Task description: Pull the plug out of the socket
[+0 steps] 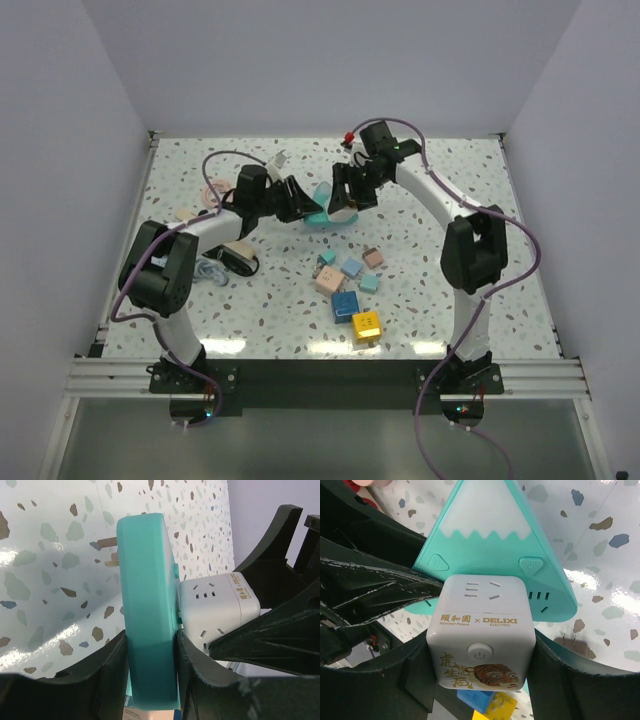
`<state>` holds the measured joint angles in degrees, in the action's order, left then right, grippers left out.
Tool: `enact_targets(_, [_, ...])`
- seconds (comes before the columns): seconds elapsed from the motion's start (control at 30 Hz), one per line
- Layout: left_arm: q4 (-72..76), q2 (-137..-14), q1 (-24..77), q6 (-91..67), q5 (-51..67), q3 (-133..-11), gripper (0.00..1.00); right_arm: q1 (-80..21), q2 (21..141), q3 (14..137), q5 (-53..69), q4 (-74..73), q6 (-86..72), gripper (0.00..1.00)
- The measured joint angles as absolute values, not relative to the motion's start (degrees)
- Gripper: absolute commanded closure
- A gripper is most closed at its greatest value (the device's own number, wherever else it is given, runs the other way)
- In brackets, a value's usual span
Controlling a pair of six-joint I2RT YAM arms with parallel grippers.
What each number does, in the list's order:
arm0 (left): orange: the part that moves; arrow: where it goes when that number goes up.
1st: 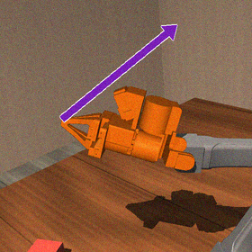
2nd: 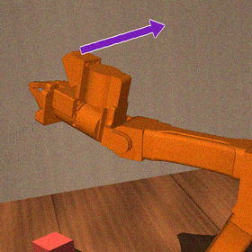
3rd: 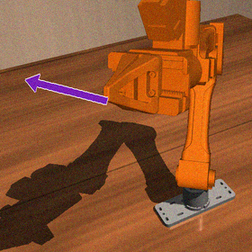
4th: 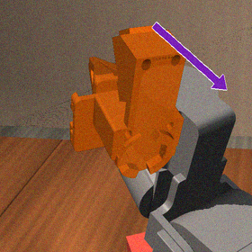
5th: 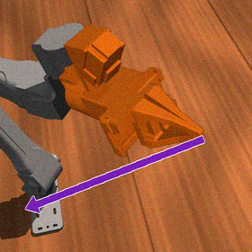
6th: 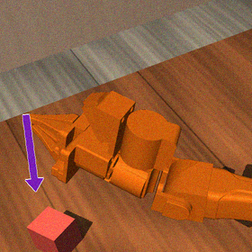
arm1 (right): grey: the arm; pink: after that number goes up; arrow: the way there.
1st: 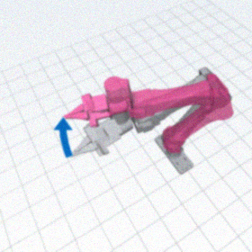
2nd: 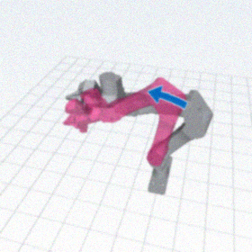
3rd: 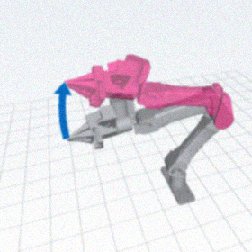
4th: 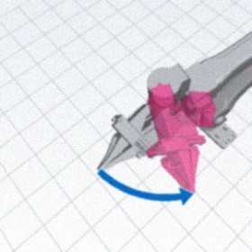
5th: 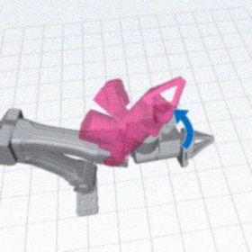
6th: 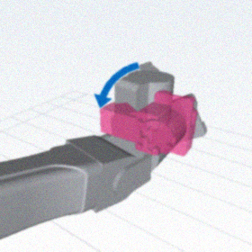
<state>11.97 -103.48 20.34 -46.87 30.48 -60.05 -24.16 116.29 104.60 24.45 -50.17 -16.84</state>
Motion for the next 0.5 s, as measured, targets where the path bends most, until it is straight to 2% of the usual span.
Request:
enact_targets(0.27, [8.51,-103.81,17.78,-43.92,28.40,-56.38,1.00,-15.75,114.15,103.96,34.50,-45.25,-20.18,1.00])
enact_targets(0.37, [8.49,-103.59,17.63,-43.72,28.36,-56.40,1.00,-12.29,112.88,103.79,34.89,-44.47,-20.78,1.00])
enact_targets(0.5, [8.51,-103.59,17.63,-43.72,28.38,-56.42,1.00,-12.67,111.70,103.85,31.68,-44.91,-20.49,1.00])
